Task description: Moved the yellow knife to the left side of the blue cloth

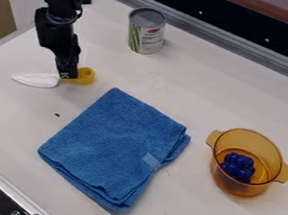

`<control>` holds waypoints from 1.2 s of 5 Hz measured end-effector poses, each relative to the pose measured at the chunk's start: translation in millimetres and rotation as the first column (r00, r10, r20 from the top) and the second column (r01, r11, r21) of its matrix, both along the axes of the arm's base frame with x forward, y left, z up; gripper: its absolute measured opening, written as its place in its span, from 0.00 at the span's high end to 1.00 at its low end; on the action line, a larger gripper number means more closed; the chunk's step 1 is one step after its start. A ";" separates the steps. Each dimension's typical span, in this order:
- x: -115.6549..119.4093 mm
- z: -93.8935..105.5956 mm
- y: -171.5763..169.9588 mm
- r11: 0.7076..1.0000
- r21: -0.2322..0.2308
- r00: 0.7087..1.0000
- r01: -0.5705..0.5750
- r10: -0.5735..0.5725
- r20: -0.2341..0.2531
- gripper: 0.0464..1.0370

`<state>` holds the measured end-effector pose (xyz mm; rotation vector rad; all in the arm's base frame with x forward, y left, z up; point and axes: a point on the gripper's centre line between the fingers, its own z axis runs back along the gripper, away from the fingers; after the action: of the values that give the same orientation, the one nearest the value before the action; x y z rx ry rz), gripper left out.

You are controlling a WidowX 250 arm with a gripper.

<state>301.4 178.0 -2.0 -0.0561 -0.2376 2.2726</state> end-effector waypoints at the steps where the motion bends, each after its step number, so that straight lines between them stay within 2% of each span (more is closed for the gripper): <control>1: -3.7 -1.1 -6.9 0.999 -0.047 1.000 0.007 -0.008 -0.025 0.08; 2: -6.0 0.9 -10.2 0.997 -0.068 0.999 0.032 -0.035 -0.038 0.04; 3: -0.1 35.2 -14.4 0.992 -0.035 0.991 0.122 -0.120 0.058 0.04; 4: 1.5 48.0 -28.3 0.950 -0.032 0.950 0.311 -0.310 0.039 0.04; 5: 26.7 67.2 -46.9 0.843 -0.001 0.842 0.537 -0.537 -0.045 0.04; 6: 50.4 64.1 -75.5 0.673 0.003 0.667 0.739 -0.732 -0.137 0.04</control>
<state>351.8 102.5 62.2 0.0214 -0.1701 1.4355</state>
